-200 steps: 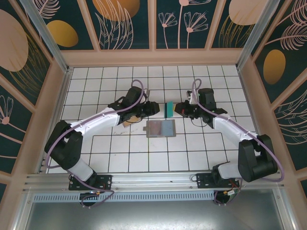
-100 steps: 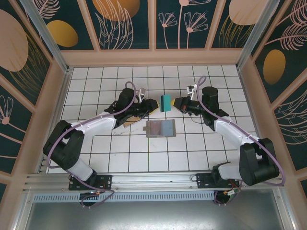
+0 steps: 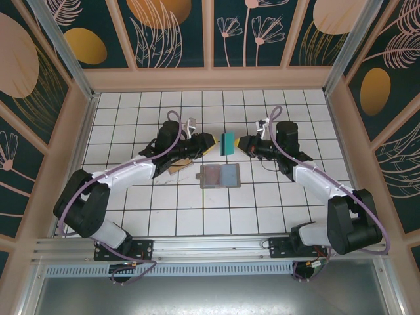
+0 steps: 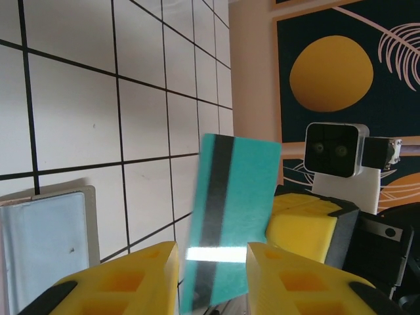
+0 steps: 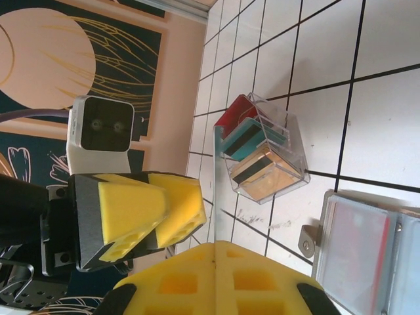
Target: Take the credit cards out of the card holder
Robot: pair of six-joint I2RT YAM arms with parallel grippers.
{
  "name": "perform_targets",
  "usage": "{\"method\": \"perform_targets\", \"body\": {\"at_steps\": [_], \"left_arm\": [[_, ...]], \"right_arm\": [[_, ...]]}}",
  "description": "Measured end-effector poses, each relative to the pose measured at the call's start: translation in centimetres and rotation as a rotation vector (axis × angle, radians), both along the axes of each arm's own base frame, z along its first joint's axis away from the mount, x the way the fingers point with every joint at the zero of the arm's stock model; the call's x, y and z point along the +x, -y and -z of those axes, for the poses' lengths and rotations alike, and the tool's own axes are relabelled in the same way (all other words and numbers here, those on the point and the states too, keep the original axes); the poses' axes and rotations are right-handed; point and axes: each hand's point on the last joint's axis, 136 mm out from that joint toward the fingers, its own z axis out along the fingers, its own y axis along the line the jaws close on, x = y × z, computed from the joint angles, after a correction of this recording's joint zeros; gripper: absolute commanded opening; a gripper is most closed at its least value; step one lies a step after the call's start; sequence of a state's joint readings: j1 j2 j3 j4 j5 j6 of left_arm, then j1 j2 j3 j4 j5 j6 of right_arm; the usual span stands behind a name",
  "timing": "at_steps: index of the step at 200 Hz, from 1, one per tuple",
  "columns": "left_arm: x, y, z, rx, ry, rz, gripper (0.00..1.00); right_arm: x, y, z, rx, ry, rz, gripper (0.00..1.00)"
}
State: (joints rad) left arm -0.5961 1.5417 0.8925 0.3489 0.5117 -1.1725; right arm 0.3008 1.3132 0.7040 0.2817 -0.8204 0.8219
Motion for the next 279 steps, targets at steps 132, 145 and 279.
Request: {"method": "perform_targets", "body": {"at_steps": [132,145,279], "left_arm": [[-0.5,0.8,-0.9,-0.075,0.019,0.048,0.33],[-0.5,0.8,-0.8,-0.074,0.017,0.049,0.33],[-0.4,0.3,1.2,-0.003,-0.008,0.035,0.28]], "right_arm": [[-0.5,-1.0,-1.3,0.058,0.022,-0.038,0.0],[-0.6,-1.2,-1.4,0.063,0.025,-0.046,0.0],[-0.6,-1.7,-0.9,0.071,0.01,-0.064,0.0]]}}
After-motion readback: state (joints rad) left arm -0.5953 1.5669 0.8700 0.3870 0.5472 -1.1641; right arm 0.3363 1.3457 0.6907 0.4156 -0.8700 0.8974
